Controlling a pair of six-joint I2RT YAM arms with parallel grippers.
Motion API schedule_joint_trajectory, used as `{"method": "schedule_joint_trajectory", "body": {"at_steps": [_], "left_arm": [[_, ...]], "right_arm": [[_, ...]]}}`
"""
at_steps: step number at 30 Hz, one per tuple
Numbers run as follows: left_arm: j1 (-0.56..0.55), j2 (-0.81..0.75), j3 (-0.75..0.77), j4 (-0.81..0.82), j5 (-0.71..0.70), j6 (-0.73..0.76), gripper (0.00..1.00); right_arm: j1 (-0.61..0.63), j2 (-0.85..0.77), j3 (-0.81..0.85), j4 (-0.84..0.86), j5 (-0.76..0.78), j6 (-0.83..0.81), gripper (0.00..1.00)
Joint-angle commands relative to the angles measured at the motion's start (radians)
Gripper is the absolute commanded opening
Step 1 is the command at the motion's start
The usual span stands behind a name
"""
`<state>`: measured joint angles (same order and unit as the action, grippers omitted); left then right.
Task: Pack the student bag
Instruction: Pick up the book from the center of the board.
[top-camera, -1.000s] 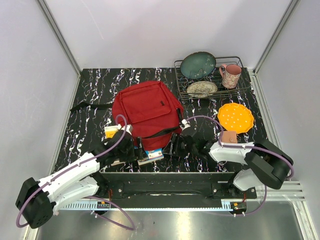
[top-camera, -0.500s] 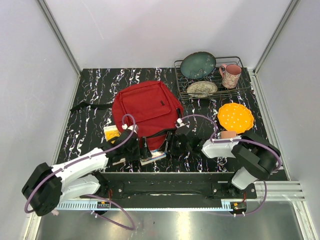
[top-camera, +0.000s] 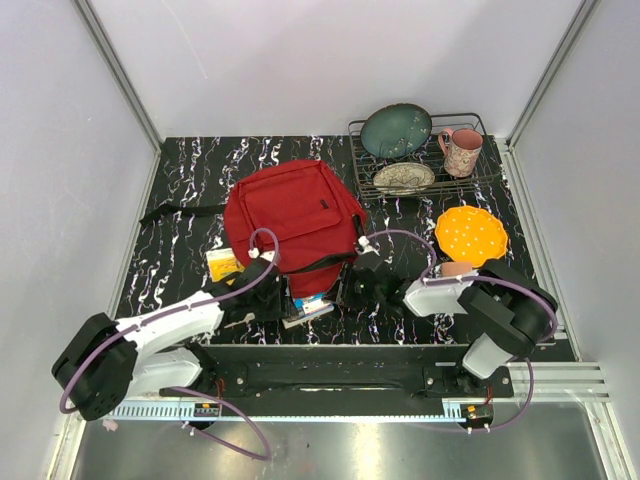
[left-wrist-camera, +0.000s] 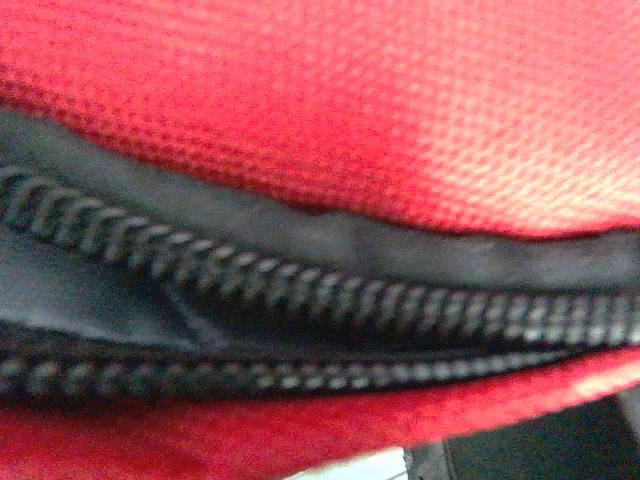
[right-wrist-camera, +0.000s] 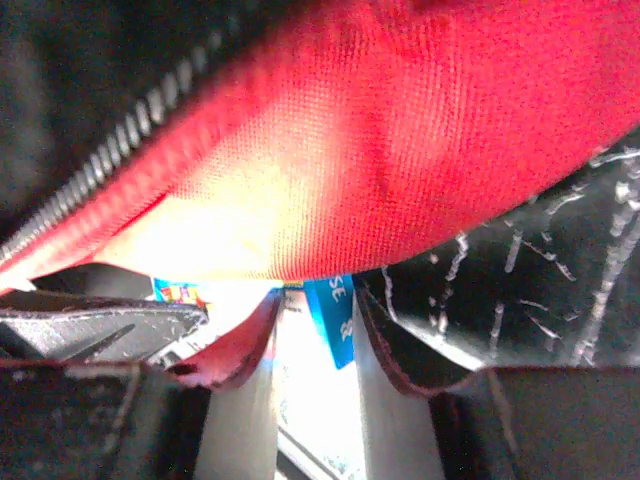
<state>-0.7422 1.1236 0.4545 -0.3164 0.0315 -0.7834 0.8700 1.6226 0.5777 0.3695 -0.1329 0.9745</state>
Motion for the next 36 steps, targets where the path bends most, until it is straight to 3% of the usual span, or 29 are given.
{"method": "schedule_joint_trajectory", "body": {"at_steps": [1, 6, 12, 15, 16, 17, 20, 23, 30, 36], "left_arm": [[-0.058, 0.099, 0.009, 0.289, 0.182, 0.009, 0.46], [-0.137, 0.185, 0.094, 0.295, 0.194, 0.044, 0.24], [-0.184, 0.245, 0.159, 0.281, 0.197, 0.073, 0.18], [-0.187, 0.248, 0.168, 0.257, 0.176, 0.072, 0.37], [-0.187, 0.248, 0.171, 0.244, 0.163, 0.07, 0.46], [-0.187, 0.246, 0.173, 0.223, 0.141, 0.069, 0.53], [-0.187, 0.239, 0.177, 0.192, 0.099, 0.065, 0.61], [-0.187, 0.231, 0.184, 0.168, 0.064, 0.062, 0.66], [-0.187, 0.228, 0.19, 0.178, 0.028, 0.053, 0.68], [-0.187, 0.229, 0.199, 0.212, 0.051, 0.041, 0.61]], "right_arm": [[0.026, -0.084, -0.048, -0.006, -0.047, 0.027, 0.33], [0.026, -0.191, -0.087, -0.079, -0.037, 0.033, 0.28], [0.034, -0.343, -0.157, -0.15, -0.019, 0.062, 0.22], [0.035, -0.412, -0.187, -0.191, 0.002, 0.072, 0.29], [0.035, -0.434, -0.185, -0.21, 0.013, 0.067, 0.34], [0.035, -0.44, -0.18, -0.233, 0.048, 0.063, 0.46], [0.034, -0.454, -0.15, -0.338, 0.128, 0.035, 0.6], [0.029, -0.428, -0.119, -0.357, 0.191, 0.017, 0.67], [0.021, -0.253, -0.013, -0.365, 0.156, -0.01, 0.68], [0.02, -0.185, 0.011, -0.313, 0.049, -0.007, 0.53]]}}
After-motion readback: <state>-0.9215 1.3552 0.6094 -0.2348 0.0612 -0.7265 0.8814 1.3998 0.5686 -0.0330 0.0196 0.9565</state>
